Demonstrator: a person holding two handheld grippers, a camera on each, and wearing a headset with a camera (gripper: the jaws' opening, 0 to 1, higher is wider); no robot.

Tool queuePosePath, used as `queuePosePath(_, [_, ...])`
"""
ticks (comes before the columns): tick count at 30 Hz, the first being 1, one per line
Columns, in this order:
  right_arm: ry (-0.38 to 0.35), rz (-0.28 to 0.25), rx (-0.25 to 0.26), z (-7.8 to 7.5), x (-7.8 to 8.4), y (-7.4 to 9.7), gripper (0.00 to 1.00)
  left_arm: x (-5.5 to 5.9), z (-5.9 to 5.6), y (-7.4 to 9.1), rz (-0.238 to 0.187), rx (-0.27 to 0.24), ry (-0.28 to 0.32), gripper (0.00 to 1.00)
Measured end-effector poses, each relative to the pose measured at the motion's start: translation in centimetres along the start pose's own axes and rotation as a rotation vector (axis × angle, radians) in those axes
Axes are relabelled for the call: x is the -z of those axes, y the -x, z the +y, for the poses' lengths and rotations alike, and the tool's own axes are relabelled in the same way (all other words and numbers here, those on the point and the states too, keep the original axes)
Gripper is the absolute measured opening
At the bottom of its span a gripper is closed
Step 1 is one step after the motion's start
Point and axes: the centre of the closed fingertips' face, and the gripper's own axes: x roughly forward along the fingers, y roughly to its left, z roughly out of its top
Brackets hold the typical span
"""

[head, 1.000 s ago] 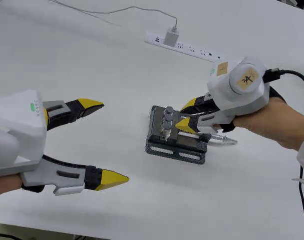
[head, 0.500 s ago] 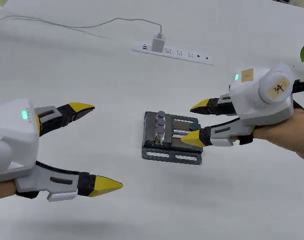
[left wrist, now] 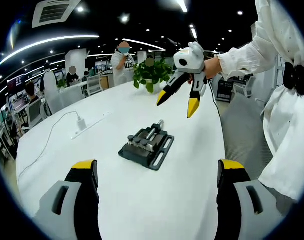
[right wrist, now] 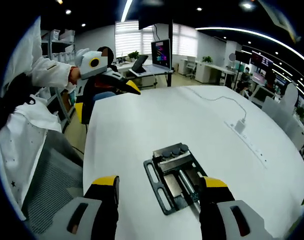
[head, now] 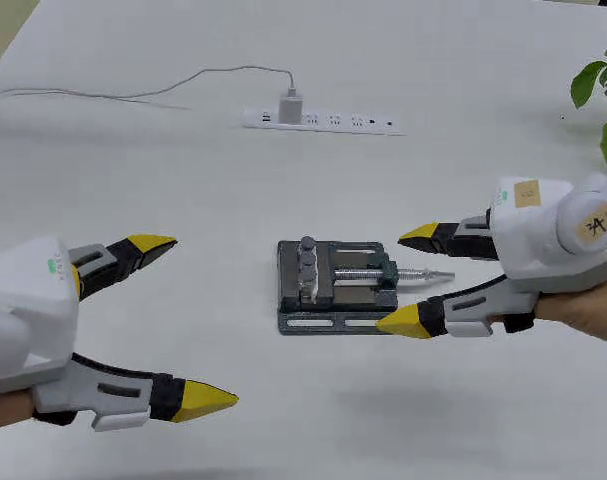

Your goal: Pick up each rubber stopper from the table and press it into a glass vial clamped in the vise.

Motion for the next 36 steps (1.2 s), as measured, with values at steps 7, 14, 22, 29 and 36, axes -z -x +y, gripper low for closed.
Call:
queuePosePath(7, [-0.033, -0.06, 0.022, 0.0, 1.5, 0.9, 0.72, 0.4, -0.1, -0.6, 0.032, 0.007, -0.009, 0.99])
queuePosePath(14, [-0.055, -0.106, 0.036, -0.2, 2.9, 1.7, 0.84, 0.9, 0.0, -1.1, 0.061, 0.009, -0.014, 0.99])
queuePosePath(22, [-0.066, -0.137, 0.048, 0.4, 3.1, 2.3, 0.95, 1.3, -0.5, -1.6, 0.072, 0.003, -0.003, 0.99])
queuePosePath(29, [-0.047, -0.159, 0.041, 1.0, 2.9, 2.6, 0.98, 2.0, -0.4, -1.4, 0.068, -0.014, 0.014, 0.99])
queuePosePath(36, [-0.033, -0.166, 0.027, 1.5, 2.6, 2.4, 0.99, 2.4, -0.9, -1.5, 0.064, -0.01, 0.021, 0.99])
